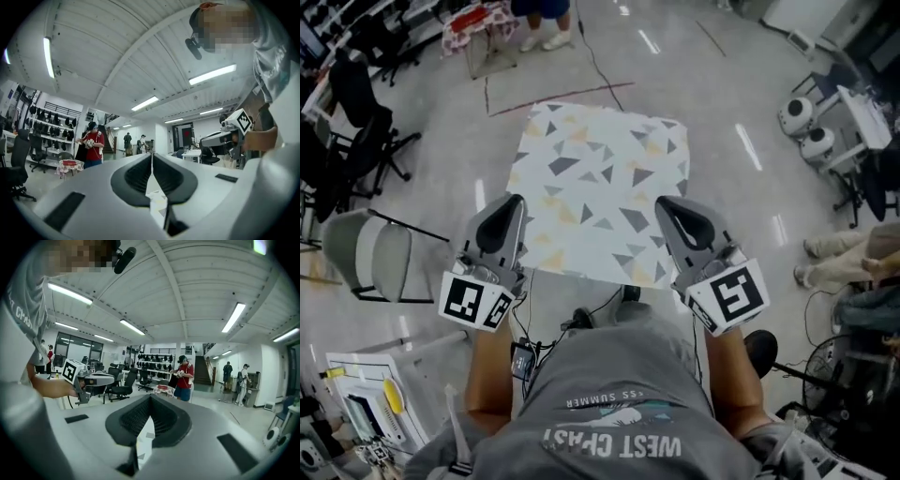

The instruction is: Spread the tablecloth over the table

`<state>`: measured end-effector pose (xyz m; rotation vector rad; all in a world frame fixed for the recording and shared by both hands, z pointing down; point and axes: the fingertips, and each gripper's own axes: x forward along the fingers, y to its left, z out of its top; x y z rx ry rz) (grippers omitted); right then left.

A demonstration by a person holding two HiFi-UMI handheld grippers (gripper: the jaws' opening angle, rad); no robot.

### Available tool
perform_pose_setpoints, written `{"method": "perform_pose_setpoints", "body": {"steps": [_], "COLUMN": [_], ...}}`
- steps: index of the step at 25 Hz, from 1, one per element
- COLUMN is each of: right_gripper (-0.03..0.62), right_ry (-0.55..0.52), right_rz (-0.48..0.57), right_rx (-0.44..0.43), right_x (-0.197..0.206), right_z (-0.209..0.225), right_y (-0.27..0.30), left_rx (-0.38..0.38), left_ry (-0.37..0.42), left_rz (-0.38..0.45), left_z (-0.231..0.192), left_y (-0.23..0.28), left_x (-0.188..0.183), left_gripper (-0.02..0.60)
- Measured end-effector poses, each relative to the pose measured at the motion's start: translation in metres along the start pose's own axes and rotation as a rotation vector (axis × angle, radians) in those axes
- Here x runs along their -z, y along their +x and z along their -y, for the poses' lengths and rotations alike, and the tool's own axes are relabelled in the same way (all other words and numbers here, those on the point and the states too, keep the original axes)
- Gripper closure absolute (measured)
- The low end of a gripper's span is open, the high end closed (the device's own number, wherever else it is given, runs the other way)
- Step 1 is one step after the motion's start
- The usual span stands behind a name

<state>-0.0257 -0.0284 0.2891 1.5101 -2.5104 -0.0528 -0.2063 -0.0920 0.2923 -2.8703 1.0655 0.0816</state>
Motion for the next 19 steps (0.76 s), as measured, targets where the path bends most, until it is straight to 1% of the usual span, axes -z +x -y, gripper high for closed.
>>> {"method": "perform_pose_setpoints", "body": {"steps": [4, 8, 13, 19], "right_gripper": [0.586, 0.586, 0.586, 0.586], "right_ry": [-0.03, -0.045, -0.044, -0.055], "right_rz": [0.043, 0.096, 0.106, 0.084], "right_rx": [0.027, 0.061, 0.082, 0.096], "right_x": [-0.027, -0.045, -0.051, -0.052], "right_z": [-0.02, -0.034, -0.046, -0.059], "right_y": [-0.018, -0.032, -0.052, -0.056], "left_rx": [0.044, 0.071, 0.088, 0.097], "left_ry": [0.032, 0.047, 0.062, 0.058], "left_rz": [0.043, 0.07, 0.078, 0.077], "left_z": [0.014, 0.024, 0.036, 0.032], "left_y": [-0.02, -0.035, -0.053, -0.069], "left_x": [-0.025, -0.037, -0.044, -0.043], "left_gripper": [0.574, 0.574, 0.574, 0.574]}}
